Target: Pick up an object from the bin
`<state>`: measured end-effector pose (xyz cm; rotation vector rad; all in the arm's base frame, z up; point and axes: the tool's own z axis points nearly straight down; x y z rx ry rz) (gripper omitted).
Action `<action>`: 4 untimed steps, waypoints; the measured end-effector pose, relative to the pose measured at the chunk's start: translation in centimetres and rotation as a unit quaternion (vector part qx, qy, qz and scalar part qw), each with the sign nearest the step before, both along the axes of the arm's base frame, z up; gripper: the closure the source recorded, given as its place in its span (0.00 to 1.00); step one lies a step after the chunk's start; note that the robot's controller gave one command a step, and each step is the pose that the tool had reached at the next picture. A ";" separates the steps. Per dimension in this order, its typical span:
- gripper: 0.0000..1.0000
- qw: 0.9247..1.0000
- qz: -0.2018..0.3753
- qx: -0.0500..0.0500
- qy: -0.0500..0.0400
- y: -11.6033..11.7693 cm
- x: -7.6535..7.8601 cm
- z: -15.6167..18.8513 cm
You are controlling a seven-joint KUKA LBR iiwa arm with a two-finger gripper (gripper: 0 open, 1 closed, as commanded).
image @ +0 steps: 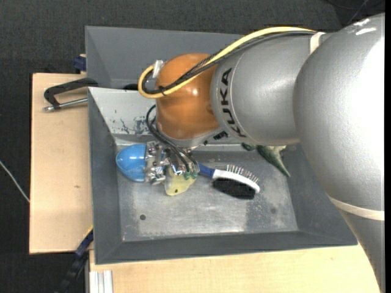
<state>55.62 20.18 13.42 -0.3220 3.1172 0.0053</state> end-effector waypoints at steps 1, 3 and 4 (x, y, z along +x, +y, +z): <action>1.00 0.979 0.205 -0.002 0.001 -1.4 4.0 -2.9; 1.00 0.977 0.212 -0.001 -0.005 1.0 3.4 11.2; 1.00 0.961 0.276 -0.002 -0.001 1.1 3.2 11.1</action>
Offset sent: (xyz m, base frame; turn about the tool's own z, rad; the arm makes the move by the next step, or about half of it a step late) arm 0.0389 -0.0139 -0.0298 -0.4133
